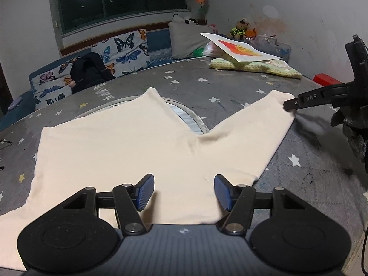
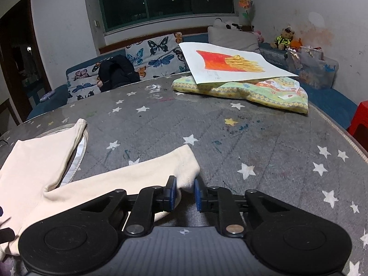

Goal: Fold clothes
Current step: 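Grasp the sleeve cuff with the right gripper and lift it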

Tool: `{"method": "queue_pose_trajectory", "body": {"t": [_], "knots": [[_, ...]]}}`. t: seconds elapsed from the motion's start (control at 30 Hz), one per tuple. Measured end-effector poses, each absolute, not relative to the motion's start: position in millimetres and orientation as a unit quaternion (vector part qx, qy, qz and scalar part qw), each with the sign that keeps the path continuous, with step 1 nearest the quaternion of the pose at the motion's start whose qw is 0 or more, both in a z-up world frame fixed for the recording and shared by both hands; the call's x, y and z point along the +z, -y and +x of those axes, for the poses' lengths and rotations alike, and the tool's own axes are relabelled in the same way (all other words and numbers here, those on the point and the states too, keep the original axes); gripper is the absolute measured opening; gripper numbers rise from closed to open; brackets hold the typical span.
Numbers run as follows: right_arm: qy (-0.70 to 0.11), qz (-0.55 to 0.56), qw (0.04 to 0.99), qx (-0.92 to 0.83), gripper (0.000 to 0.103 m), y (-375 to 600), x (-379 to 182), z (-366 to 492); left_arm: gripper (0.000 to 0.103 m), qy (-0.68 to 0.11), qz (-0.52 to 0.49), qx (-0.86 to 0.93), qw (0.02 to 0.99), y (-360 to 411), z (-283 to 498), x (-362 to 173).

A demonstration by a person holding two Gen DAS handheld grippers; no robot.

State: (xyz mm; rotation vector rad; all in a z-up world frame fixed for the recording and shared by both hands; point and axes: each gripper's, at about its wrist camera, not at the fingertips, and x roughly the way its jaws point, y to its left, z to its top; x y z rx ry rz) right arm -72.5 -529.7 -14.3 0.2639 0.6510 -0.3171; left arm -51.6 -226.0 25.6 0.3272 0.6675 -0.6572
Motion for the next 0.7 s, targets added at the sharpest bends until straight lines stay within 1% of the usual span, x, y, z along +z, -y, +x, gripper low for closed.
{"method": "queue_pose_trajectory", "body": {"t": [0.03,0.07,0.17,0.23,0.3,0.33,0.37,0.47,0.7], "knots": [[-0.319,0.129,0.926,-0.155,0.027,530.2,-15.1,-72.1,0.06,-0.321,0.158,-0.316,0.879,227.0,-51.5,25.7],[-0.32,0.13,0.926,-0.155,0.029,530.4,-15.9,-71.8,0.061,-0.321,0.158,-0.317,0.878,228.0,-51.5,25.8],[-0.321,0.131,0.925,-0.154,0.032,530.1,-18.0,-71.8,0.064,-0.32,0.159,-0.32,0.877,230.4,-51.3,26.5],[-0.32,0.13,0.926,-0.154,0.032,529.1,-18.6,-72.1,0.064,-0.321,0.16,-0.322,0.876,232.0,-50.8,26.0],[-0.318,0.132,0.927,-0.15,0.027,528.9,-18.9,-72.2,0.064,-0.321,0.161,-0.325,0.875,233.5,-50.9,25.4],[-0.317,0.136,0.927,-0.147,0.02,529.4,-18.7,-72.8,0.064,-0.321,0.162,-0.327,0.874,233.9,-51.2,25.0],[-0.315,0.14,0.927,-0.145,0.016,530.0,-18.3,-73.5,0.064,-0.321,0.162,-0.33,0.873,234.3,-51.6,24.6],[-0.305,0.153,0.93,-0.139,0.012,531.1,-14.0,-77.3,0.067,-0.32,0.166,-0.338,0.87,239.3,-53.3,24.9],[-0.276,0.177,0.937,-0.116,0.011,530.7,7.2,-84.2,0.073,-0.316,0.168,-0.36,0.862,249.6,-55.5,24.4]]}}
